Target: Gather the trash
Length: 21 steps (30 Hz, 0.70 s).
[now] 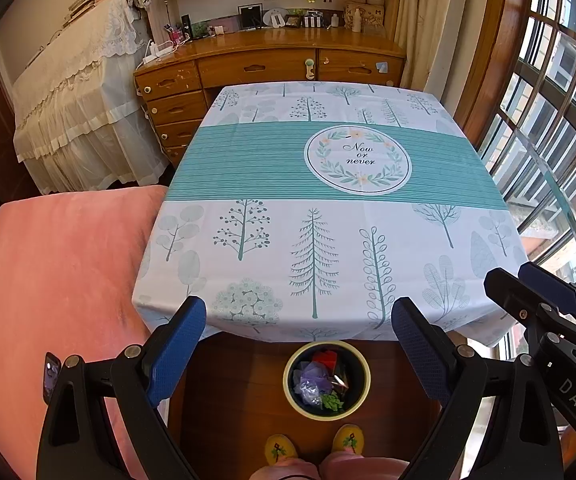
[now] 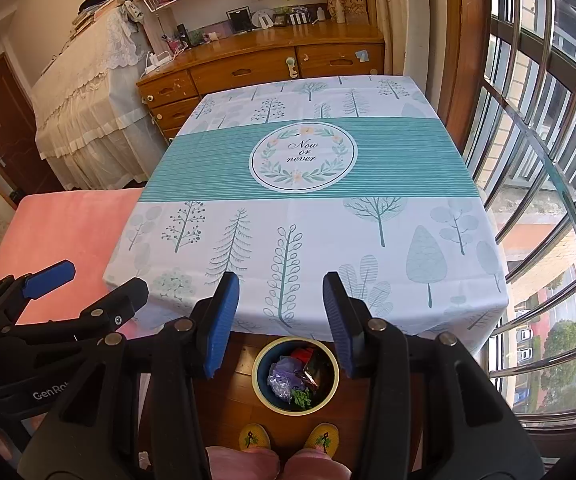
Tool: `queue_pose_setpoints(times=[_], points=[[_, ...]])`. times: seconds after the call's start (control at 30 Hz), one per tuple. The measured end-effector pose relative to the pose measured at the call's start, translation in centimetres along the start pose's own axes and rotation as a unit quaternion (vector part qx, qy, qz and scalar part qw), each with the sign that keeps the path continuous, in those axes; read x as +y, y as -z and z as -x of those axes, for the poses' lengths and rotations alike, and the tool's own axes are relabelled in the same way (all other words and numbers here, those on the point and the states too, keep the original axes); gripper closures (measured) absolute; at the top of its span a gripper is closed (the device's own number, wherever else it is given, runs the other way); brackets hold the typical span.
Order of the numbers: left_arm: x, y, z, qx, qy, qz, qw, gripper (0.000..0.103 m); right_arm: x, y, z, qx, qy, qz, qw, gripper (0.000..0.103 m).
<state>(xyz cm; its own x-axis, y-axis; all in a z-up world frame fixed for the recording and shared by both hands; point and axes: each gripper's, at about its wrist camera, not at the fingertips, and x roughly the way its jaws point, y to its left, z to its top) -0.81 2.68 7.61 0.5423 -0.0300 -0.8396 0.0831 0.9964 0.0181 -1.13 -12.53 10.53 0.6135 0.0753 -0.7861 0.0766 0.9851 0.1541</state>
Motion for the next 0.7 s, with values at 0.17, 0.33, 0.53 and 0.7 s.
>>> queue_pose_setpoints(times=[0.17, 0.33, 0.53, 0.7], points=[[-0.1, 0.0, 0.0, 0.000, 0.000, 0.000, 1.0000, 0.008, 0.1, 0.0, 0.1, -0.001, 0.000, 0.000, 1.000, 0.063], [0.1, 0.1, 0.1, 0.000, 0.000, 0.000, 1.0000, 0.008, -0.6, -0.1, 0.3, -0.003, 0.000, 0.000, 1.000, 0.063], [0.1, 0.1, 0.1, 0.000, 0.000, -0.002, 1.0000, 0.008, -1.4, -0.4, 0.6, -0.005, -0.001, 0.003, 1.000, 0.063], [0.1, 0.2, 0.1, 0.000, 0.001, -0.003, 1.0000, 0.008, -1.4, -0.3, 0.7, -0.005, -0.001, 0.003, 1.000, 0.063]])
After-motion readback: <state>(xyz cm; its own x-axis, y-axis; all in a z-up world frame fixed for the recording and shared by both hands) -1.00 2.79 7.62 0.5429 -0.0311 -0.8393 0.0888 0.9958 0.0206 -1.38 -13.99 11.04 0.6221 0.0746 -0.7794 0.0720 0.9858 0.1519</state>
